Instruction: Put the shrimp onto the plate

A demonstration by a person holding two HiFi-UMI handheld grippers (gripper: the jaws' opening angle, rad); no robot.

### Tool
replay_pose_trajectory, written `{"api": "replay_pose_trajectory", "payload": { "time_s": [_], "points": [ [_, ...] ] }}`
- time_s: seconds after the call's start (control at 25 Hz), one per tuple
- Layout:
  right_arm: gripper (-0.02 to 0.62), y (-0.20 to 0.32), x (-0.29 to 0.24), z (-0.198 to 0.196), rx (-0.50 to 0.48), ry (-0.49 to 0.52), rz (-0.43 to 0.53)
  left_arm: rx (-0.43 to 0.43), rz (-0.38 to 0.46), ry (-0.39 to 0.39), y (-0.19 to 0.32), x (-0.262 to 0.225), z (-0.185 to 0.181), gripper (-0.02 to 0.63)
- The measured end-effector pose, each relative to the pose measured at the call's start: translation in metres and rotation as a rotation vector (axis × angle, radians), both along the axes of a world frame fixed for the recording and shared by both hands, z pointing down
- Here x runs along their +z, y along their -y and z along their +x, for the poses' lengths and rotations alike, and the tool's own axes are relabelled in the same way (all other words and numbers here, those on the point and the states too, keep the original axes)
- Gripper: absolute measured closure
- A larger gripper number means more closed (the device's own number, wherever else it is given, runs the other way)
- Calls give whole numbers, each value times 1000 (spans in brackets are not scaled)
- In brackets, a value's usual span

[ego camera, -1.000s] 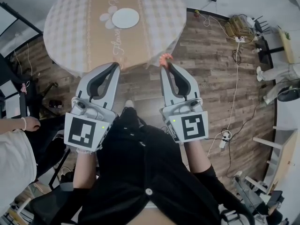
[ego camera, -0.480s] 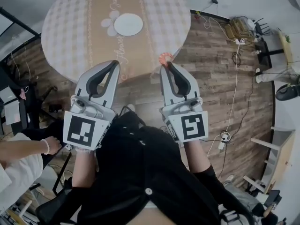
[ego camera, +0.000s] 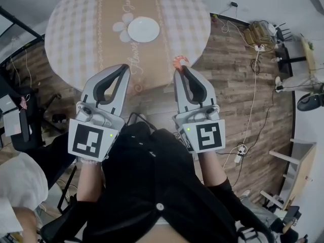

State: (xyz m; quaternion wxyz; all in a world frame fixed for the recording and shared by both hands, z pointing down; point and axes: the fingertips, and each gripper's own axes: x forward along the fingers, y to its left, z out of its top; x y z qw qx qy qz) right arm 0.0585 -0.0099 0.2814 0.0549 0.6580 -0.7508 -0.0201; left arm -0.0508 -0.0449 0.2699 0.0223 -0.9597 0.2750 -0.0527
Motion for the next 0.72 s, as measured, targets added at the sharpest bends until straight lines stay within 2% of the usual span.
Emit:
{"api": "replay_pose_trajectory", "payload": {
  "time_s": [0.72],
  "points": [
    [557,15,-2,-5,-12,-17,-8,-12,-5,-26,15,-2,-3,603]
  ]
}}
